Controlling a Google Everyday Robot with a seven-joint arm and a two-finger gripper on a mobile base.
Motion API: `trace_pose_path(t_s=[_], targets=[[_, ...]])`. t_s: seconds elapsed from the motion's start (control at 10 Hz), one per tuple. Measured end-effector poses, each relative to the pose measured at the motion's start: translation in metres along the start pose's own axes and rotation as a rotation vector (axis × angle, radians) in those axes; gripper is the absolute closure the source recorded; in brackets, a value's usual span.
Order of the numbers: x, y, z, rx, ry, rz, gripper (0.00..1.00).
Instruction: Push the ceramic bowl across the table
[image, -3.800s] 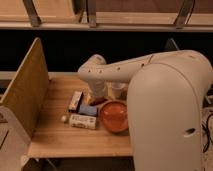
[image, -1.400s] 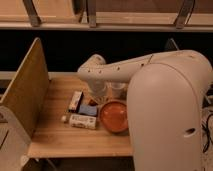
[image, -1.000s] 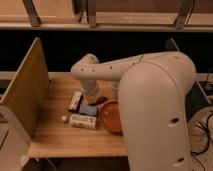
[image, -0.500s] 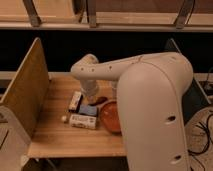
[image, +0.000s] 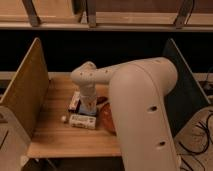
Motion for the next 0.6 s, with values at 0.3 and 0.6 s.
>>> trace_pose_path(t_s=[0.3, 0.6], targets=[[0.013, -0.023, 0.042, 0.005, 0.097, 0.054, 1.0], [0.017, -0.042, 0.058, 0.026, 0.141, 0.094, 1.0]])
